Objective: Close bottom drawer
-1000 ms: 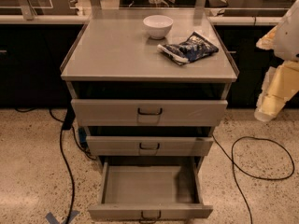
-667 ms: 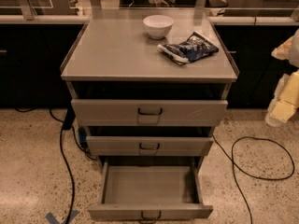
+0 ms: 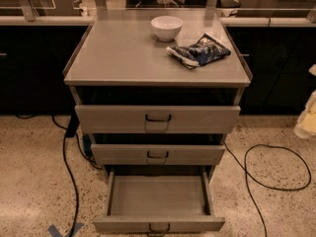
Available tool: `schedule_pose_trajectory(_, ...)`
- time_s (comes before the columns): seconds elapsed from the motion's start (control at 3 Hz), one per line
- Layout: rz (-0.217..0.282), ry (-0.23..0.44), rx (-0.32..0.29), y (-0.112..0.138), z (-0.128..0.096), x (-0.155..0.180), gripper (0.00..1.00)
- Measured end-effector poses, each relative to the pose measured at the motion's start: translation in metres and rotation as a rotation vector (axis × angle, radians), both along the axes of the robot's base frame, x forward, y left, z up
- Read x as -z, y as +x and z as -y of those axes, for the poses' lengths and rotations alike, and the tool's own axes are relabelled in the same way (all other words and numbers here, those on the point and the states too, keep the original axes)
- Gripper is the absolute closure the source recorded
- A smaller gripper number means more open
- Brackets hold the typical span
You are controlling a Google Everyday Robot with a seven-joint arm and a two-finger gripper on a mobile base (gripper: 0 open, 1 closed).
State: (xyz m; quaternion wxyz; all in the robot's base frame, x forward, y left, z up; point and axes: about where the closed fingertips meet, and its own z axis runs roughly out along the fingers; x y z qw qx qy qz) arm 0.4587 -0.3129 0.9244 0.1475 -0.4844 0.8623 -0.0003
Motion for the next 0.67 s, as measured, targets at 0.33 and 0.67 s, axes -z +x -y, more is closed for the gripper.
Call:
schedule_pose_trajectory(0.33, -0.002, 0.009, 0.057, 0.006, 0.023, 0.013, 0.0)
schedule_pose_trajectory(0.67, -0.005, 0.023, 0.121, 0.01, 0.046, 0.024, 0.0)
